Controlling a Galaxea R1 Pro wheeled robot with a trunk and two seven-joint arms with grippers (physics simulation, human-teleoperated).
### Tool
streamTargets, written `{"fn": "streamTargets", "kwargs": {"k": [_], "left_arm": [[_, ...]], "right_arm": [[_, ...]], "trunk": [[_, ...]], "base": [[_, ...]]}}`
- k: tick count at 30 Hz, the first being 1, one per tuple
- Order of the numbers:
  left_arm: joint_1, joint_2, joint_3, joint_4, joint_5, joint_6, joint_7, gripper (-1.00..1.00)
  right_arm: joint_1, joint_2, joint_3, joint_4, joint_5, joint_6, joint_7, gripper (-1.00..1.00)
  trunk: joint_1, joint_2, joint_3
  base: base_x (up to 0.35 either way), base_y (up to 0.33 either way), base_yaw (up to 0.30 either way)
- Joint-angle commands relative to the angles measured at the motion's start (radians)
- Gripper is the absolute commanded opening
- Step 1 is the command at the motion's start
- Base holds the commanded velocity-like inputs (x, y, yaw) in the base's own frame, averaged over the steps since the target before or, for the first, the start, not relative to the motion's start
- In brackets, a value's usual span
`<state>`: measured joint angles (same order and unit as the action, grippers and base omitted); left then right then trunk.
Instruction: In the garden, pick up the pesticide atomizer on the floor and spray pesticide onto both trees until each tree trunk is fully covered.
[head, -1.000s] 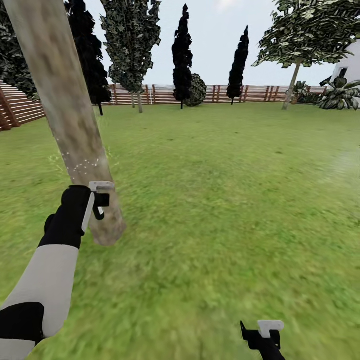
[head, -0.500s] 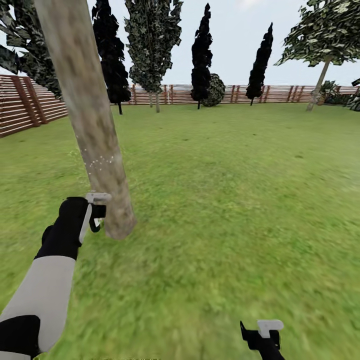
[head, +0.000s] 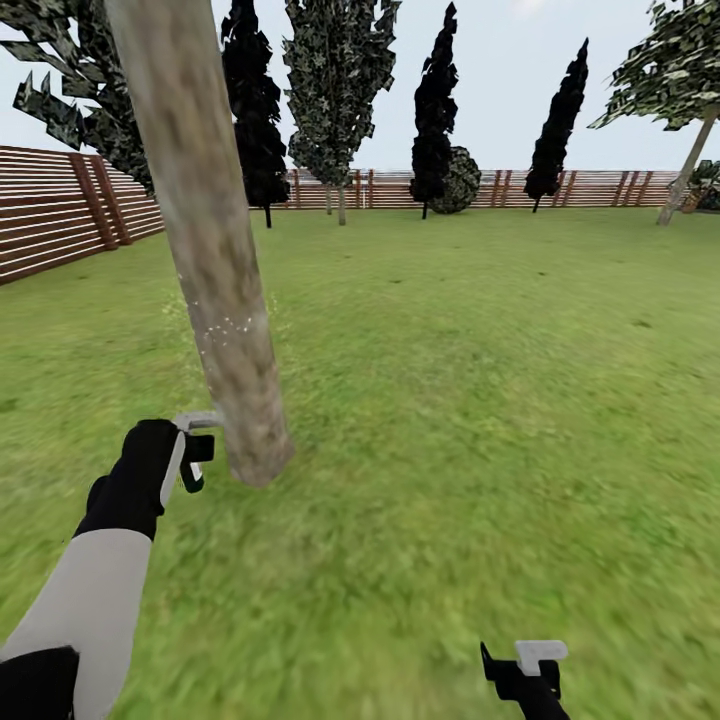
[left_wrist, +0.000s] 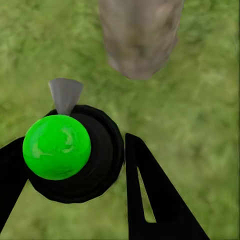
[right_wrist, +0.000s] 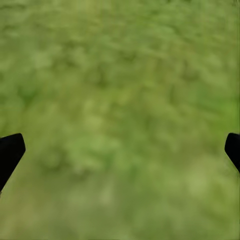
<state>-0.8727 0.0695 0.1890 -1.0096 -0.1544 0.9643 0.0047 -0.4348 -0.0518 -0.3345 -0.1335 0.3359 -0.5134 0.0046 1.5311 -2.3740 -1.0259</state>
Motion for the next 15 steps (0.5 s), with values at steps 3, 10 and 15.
{"fn": "streamTargets", "kwargs": {"k": [3,10,15], "left_arm": [[0.046,0.009,0.007,0.034,-0.002,-0.068,0.001,-1.00],[0.131,-0.001,0.014,0.038,0.018,-0.094,-0.012,-1.00],[0.154,-0.002,0.014,0.050,0.021,-0.182,-0.009,-1.00]], "right_arm": [[0.000,-0.002,0.000,0.000,0.000,0.000,0.000,1.00],[0.000,-0.001,0.001,0.000,0.000,0.001,0.001,1.00],[0.000,0.000,0.002,0.000,0.000,0.001,0.000,1.00]], "trunk": [[0.000,0.000,0.000],[0.000,0.000,0.000],[0.000,0.000,0.000]], "base": [[0.338,0.000,0.000],[0.172,0.000,0.000],[0.301,0.000,0.000]]}}
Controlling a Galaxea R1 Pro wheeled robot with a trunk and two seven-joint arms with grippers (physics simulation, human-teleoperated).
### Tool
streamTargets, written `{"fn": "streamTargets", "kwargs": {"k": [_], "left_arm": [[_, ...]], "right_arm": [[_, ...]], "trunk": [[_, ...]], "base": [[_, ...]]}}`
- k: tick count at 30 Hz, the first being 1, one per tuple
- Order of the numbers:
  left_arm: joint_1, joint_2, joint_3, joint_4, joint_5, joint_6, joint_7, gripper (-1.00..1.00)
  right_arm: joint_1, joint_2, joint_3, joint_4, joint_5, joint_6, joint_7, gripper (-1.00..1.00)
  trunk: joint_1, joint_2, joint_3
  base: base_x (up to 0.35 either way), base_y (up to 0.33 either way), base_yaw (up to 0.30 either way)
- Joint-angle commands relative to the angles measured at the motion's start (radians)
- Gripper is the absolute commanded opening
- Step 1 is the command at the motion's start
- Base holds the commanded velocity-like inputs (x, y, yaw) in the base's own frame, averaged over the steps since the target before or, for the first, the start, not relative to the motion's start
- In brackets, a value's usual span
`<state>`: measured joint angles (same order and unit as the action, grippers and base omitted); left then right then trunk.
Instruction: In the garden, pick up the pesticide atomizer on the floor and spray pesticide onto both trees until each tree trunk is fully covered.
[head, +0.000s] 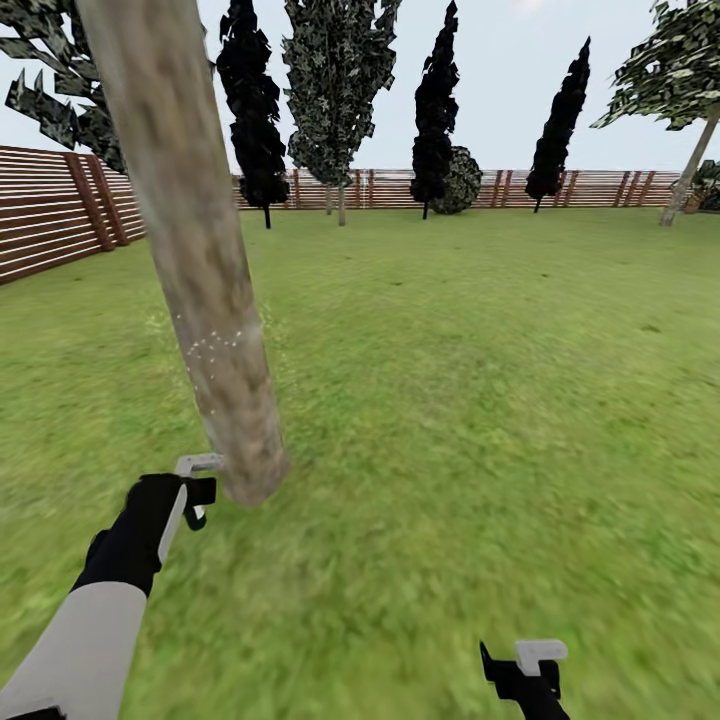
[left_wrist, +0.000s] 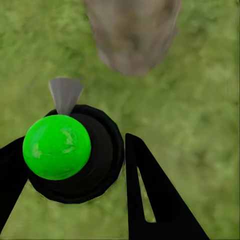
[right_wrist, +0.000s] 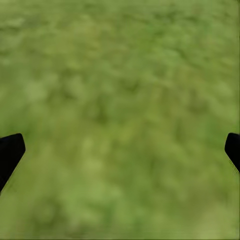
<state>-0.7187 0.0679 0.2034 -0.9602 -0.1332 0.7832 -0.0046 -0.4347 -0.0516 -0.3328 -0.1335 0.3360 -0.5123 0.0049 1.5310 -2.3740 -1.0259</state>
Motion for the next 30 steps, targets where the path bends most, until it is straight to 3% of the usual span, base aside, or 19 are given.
{"fn": "streamTargets", "kwargs": {"k": [1,5,13,24,30], "left_arm": [[0.002,-0.001,0.000,0.001,0.000,-0.007,0.000,-1.00],[0.006,-0.011,-0.001,0.003,0.000,-0.013,0.003,-1.00],[0.007,-0.014,-0.001,0.003,0.000,-0.014,-0.002,-1.00],[0.007,-0.014,-0.001,0.015,0.000,-0.015,-0.003,-1.00],[0.007,-0.014,-0.001,0.015,0.000,-0.015,0.000,-1.00]], "right_arm": [[0.000,0.001,0.000,0.000,0.000,0.000,0.000,1.00],[0.000,0.002,0.000,0.000,0.000,0.000,0.000,1.00],[0.000,0.003,0.000,0.000,0.000,0.000,0.000,1.00],[0.000,0.003,0.000,0.000,0.000,0.000,0.000,1.00],[0.000,0.003,0.000,0.000,0.000,0.000,0.000,1.00]], "trunk": [[0.000,0.000,0.000],[0.000,0.000,0.000],[0.000,0.000,0.000],[0.000,0.000,0.000],[0.000,0.000,0.000]], "base": [[0.335,0.000,0.000],[0.309,0.000,0.014],[0.044,-0.008,0.230],[0.209,-0.188,0.008],[0.046,-0.265,0.000]]}}
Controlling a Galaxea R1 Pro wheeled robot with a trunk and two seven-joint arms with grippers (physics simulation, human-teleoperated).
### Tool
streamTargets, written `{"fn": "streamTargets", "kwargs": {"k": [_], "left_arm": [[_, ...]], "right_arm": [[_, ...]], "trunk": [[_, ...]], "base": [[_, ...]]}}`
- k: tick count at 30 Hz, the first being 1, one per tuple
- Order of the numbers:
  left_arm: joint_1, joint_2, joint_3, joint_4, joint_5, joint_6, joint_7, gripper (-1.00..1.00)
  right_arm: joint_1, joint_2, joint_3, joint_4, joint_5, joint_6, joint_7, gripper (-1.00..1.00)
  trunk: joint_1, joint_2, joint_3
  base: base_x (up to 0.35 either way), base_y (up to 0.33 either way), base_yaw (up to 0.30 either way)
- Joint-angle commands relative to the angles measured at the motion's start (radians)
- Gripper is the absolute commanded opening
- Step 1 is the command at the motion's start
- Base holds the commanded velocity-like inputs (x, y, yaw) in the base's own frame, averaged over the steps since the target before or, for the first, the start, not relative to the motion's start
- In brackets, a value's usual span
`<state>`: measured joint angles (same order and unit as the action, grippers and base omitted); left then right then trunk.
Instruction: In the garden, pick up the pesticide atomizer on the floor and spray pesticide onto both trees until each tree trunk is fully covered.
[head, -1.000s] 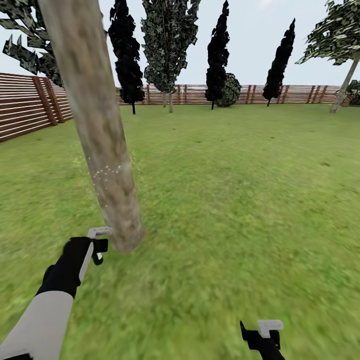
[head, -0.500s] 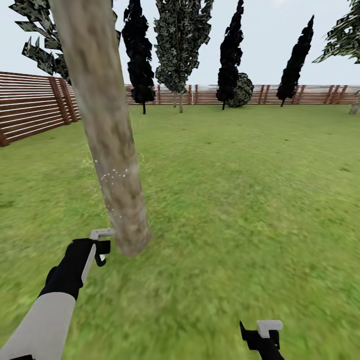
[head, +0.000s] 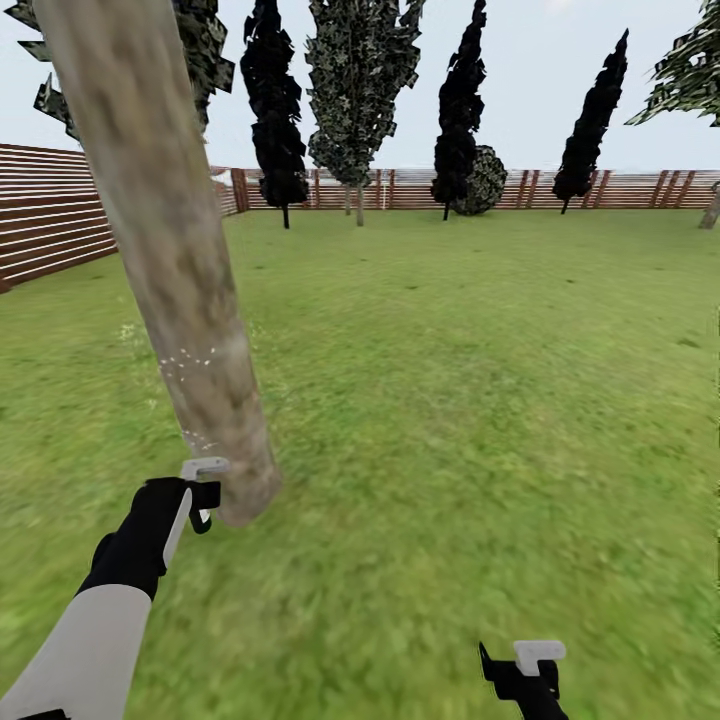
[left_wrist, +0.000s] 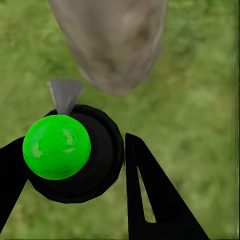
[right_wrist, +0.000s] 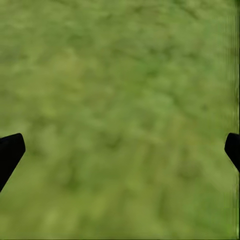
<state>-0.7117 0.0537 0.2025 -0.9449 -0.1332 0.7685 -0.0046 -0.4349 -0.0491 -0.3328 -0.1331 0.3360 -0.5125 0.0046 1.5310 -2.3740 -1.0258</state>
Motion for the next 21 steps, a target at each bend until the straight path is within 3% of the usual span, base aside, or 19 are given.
{"fn": "streamTargets", "kwargs": {"k": [1,12,21], "left_arm": [[0.000,0.000,0.000,0.000,0.000,0.000,0.000,-1.00],[0.000,0.000,0.000,0.000,0.000,-0.001,-0.001,-1.00],[0.000,0.000,0.000,0.000,0.000,-0.001,-0.003,-1.00]], "right_arm": [[0.000,0.000,0.000,0.001,0.000,0.000,0.000,1.00],[0.000,0.000,0.000,0.001,0.002,0.000,0.000,1.00],[0.000,0.000,0.000,0.001,0.002,0.000,0.000,1.00]], "trunk": [[0.000,0.000,0.000],[0.000,0.000,0.000],[0.000,0.000,0.000]], "base": [[0.001,-0.274,0.000],[0.000,-0.274,0.013],[0.001,-0.274,0.234]]}}
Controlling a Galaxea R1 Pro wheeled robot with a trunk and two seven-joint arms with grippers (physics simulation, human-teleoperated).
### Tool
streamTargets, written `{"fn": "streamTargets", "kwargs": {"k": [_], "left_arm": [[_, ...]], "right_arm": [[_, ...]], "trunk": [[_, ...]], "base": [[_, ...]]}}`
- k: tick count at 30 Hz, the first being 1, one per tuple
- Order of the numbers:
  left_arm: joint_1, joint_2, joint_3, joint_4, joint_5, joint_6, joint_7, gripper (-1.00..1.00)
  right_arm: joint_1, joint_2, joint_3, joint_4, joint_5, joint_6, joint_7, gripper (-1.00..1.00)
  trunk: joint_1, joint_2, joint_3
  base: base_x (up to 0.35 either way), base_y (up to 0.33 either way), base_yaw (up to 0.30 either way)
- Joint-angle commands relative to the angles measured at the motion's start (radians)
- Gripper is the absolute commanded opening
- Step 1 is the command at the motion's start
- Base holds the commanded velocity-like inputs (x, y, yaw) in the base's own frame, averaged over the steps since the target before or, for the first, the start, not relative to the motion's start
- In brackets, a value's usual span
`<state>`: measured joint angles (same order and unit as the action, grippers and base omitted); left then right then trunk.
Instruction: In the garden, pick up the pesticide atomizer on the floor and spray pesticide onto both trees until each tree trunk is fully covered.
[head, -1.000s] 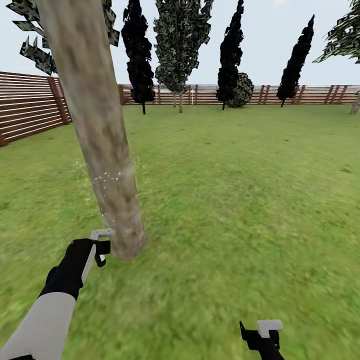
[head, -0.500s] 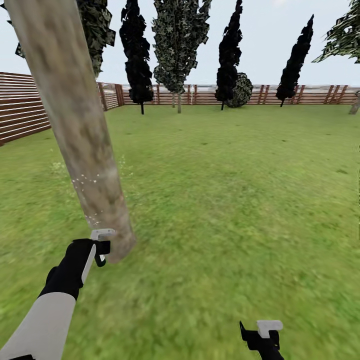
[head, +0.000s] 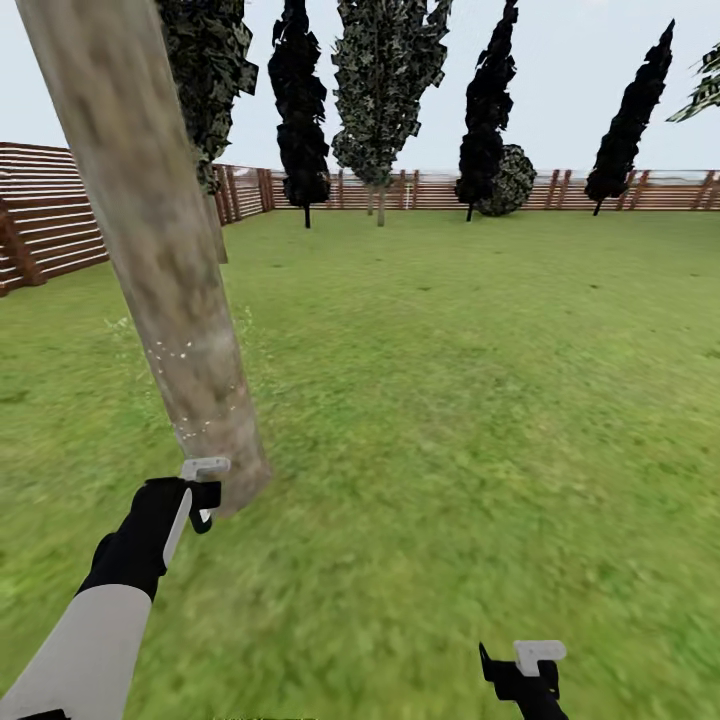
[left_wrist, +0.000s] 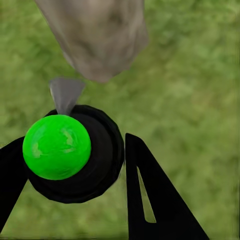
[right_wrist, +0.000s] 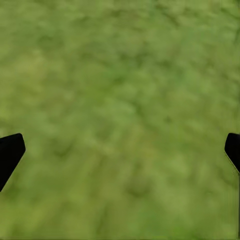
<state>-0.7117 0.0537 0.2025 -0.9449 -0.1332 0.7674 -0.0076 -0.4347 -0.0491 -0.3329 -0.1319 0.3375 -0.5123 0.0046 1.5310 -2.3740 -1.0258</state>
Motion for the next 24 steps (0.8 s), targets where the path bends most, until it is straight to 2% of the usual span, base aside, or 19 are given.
{"fn": "streamTargets", "kwargs": {"k": [1,7,9,13,19,23,24], "left_arm": [[0.000,0.000,0.000,0.000,0.000,0.000,0.000,-1.00],[0.000,0.000,0.000,0.016,0.001,-0.003,-0.001,-1.00],[0.000,0.005,0.002,0.038,0.005,-0.053,-0.001,-1.00],[0.000,0.010,0.036,0.039,0.006,-0.083,0.002,-1.00],[-0.029,0.005,0.039,0.030,0.006,-0.068,0.000,-1.00],[-0.098,0.001,0.035,0.030,0.005,-0.005,0.000,-1.00],[-0.101,0.004,0.033,0.029,0.005,0.000,-0.001,-1.00]], "right_arm": [[0.000,0.000,0.000,0.000,0.000,0.000,0.000,1.00],[0.000,0.001,0.000,0.000,-0.001,0.000,0.000,1.00],[0.000,0.000,0.000,0.000,-0.001,0.000,0.000,1.00],[0.000,0.000,0.000,0.000,-0.001,0.000,-0.001,1.00],[0.000,-0.001,0.000,0.000,-0.002,0.000,-0.002,1.00],[0.000,-0.002,0.000,0.000,-0.002,0.000,-0.002,1.00],[0.000,-0.002,0.000,0.000,-0.002,0.000,-0.002,1.00]], "trunk": [[0.000,0.000,0.000],[0.000,0.000,0.000],[0.000,0.000,0.000],[0.000,0.000,0.000],[0.000,0.000,0.000],[0.000,0.000,0.000],[0.000,0.000,0.000]], "base": [[0.057,-0.273,0.092],[0.141,-0.262,0.029],[0.234,-0.188,0.235],[0.059,-0.042,0.271],[0.001,-0.001,0.121],[0.000,0.000,0.001],[0.000,0.000,0.000]]}}
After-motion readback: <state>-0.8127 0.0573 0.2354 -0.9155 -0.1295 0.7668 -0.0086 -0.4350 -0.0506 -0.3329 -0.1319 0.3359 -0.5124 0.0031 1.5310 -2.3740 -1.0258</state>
